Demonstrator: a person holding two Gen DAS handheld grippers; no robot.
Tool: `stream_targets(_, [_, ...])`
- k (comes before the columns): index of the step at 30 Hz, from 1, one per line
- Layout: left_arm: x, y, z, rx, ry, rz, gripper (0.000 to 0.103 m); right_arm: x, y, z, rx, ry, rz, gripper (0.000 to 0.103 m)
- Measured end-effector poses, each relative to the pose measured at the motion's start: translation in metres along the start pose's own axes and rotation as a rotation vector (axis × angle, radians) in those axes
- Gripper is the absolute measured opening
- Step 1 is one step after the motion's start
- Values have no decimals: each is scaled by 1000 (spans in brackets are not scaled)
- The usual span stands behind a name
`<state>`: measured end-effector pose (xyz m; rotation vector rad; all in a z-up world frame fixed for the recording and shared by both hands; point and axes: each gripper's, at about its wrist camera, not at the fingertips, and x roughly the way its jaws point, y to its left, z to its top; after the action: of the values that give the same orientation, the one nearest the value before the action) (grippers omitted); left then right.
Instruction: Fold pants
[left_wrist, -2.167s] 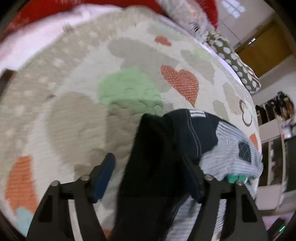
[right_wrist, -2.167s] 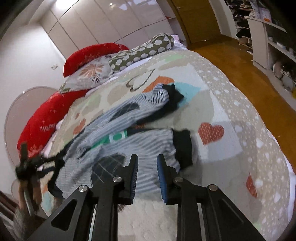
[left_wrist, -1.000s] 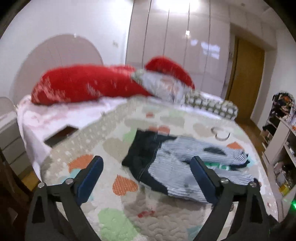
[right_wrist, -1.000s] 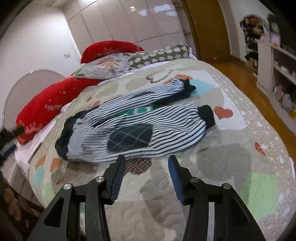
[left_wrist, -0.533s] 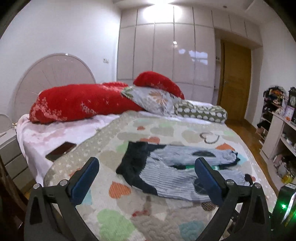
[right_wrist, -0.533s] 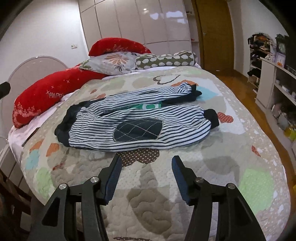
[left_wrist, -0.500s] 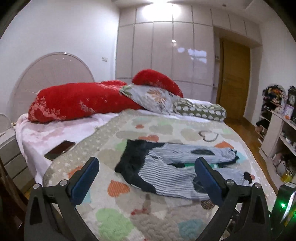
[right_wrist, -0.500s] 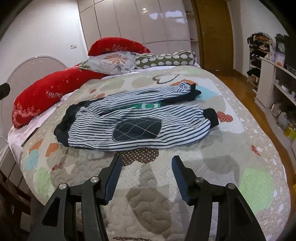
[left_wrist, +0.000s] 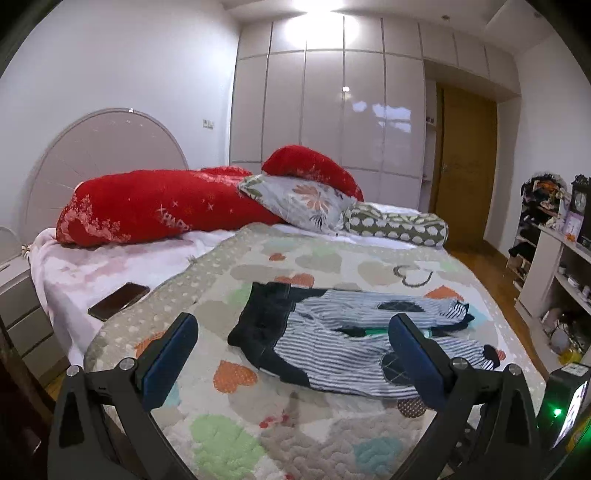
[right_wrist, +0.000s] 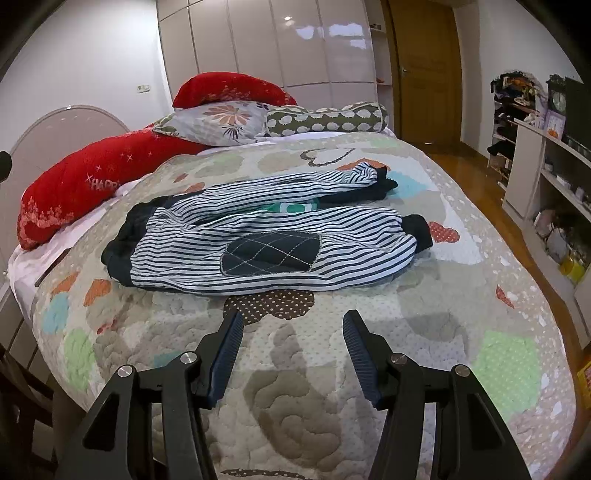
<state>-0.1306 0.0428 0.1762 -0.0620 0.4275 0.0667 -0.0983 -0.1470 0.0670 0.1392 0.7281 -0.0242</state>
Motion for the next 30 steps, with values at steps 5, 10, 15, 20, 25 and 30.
stream_targets(5, [17,-5,-5,37,90,16,103,-4,1,1,-14,-13,-5,61])
stream_targets(10, [31,-6,-14,51,164,12,103,-10,-7,8,-15,-45,-28,65])
stream_targets(15, [35,-7,-19,54,201,-7,103,-8,-14,11,16,-34,-31,66])
stream_targets(20, [38,-5,-24,47,225,-31,103,-8,-11,9,9,-31,-33,66])
stream_targets(25, [54,-3,-33,46,287,-55,103,-1,-10,14,0,-7,-16,68])
stream_targets(30, [80,4,-34,30,368,-90,103,9,-14,28,-18,11,-9,68])
